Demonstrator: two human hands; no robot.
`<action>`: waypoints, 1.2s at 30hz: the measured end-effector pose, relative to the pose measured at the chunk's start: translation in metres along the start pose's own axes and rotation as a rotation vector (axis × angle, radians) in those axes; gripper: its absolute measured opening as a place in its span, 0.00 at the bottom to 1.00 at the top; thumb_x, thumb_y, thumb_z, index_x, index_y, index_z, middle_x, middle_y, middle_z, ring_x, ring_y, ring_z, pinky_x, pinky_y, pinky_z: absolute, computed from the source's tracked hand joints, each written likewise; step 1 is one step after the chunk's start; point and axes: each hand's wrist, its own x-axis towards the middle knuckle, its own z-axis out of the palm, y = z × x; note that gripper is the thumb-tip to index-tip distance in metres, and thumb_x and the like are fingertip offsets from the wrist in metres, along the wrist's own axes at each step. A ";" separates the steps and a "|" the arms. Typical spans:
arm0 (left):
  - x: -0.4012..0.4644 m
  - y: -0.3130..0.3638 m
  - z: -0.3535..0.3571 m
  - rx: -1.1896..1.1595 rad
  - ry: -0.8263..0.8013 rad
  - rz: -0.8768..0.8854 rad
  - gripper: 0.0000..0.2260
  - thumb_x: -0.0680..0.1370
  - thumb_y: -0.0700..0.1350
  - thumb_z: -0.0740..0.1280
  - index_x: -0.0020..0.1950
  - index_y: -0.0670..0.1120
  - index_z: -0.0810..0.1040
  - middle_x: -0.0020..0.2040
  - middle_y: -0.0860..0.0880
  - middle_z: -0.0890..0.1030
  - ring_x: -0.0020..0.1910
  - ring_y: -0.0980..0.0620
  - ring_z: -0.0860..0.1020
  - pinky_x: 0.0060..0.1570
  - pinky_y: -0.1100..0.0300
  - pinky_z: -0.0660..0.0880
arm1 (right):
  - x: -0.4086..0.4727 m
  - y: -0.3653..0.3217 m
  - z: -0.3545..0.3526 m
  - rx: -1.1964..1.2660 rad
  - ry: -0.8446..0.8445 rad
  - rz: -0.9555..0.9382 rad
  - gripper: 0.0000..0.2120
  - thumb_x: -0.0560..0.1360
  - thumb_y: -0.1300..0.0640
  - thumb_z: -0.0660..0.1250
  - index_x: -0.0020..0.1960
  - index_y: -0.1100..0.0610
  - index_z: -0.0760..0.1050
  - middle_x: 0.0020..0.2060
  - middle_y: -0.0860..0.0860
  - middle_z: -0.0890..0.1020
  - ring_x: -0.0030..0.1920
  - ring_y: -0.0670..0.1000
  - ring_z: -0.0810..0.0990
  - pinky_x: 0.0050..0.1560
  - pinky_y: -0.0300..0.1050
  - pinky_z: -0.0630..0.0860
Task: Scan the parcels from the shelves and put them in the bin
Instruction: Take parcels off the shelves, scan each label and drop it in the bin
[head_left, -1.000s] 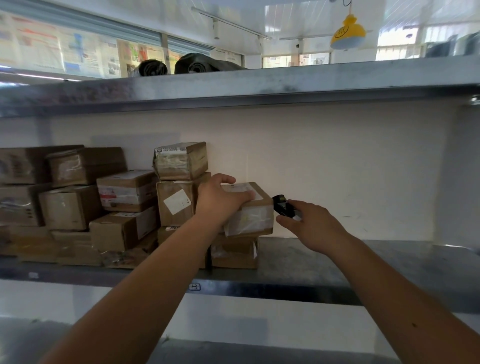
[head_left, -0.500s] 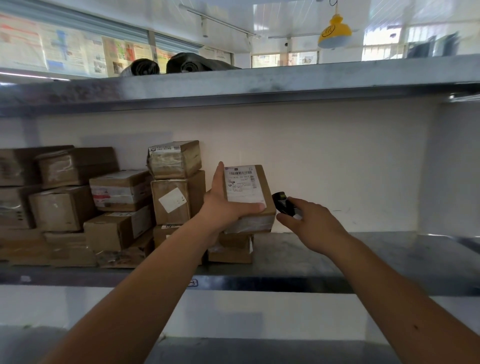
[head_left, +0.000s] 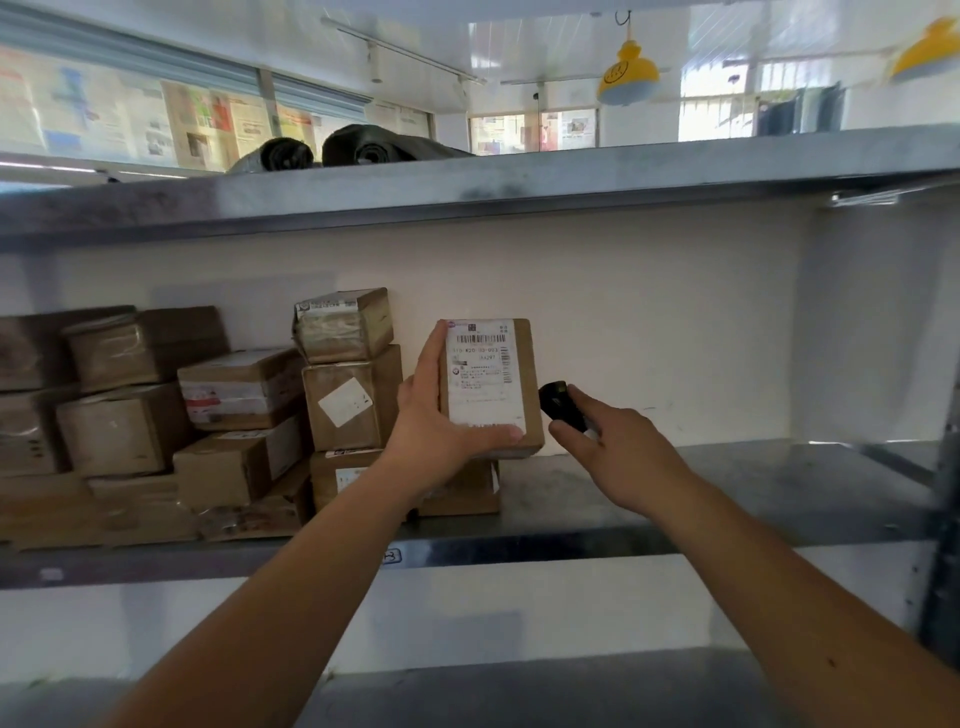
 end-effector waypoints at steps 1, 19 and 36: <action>-0.004 0.001 -0.001 0.001 0.007 0.008 0.62 0.53 0.67 0.85 0.79 0.74 0.50 0.78 0.57 0.66 0.76 0.50 0.67 0.72 0.36 0.71 | -0.004 -0.001 -0.001 -0.013 0.009 0.007 0.32 0.82 0.32 0.55 0.83 0.41 0.56 0.70 0.51 0.79 0.62 0.52 0.80 0.59 0.47 0.77; -0.129 -0.002 -0.063 0.025 0.074 -0.053 0.59 0.63 0.50 0.87 0.80 0.72 0.50 0.74 0.54 0.59 0.69 0.53 0.64 0.69 0.53 0.66 | -0.138 -0.083 0.013 -0.104 -0.054 0.061 0.26 0.83 0.35 0.55 0.80 0.38 0.61 0.52 0.49 0.79 0.44 0.45 0.77 0.38 0.42 0.72; -0.244 -0.046 -0.152 0.161 0.176 -0.115 0.56 0.66 0.46 0.86 0.71 0.78 0.46 0.78 0.52 0.52 0.70 0.56 0.59 0.63 0.69 0.62 | -0.263 -0.148 0.092 -0.208 -0.352 0.040 0.30 0.81 0.30 0.54 0.81 0.33 0.52 0.55 0.48 0.76 0.46 0.45 0.77 0.43 0.41 0.75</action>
